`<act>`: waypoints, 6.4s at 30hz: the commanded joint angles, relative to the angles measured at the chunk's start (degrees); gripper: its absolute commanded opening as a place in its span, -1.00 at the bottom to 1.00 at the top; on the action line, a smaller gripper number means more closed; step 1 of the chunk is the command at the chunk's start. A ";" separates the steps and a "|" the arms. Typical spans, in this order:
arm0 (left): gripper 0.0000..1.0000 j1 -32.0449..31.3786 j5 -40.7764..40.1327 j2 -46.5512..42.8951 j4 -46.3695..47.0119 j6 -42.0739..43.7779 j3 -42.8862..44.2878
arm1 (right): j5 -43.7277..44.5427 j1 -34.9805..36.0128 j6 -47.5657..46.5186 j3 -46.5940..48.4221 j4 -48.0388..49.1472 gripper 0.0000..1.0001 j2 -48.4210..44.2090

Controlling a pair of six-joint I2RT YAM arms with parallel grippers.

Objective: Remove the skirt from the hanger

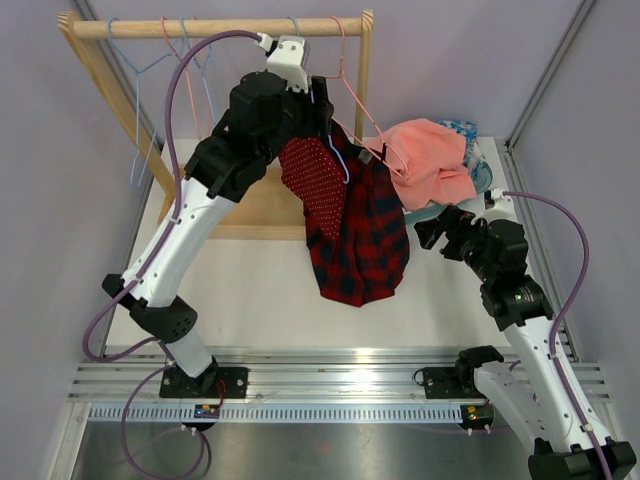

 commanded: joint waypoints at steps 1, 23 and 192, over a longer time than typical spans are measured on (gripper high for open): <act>0.23 -0.11 -3.47 0.54 3.22 0.39 1.87 | 0.29 -0.06 -0.84 1.62 1.27 0.99 -0.41; -1.00 -0.72 -17.79 -1.03 -0.74 3.11 -0.15 | -1.73 -0.06 -0.84 0.65 2.67 0.99 -0.24; -1.00 -1.87 -20.08 -45.25 -5.39 -2.60 -45.77 | 47.24 17.05 -62.62 69.44 4.27 -1.00 38.42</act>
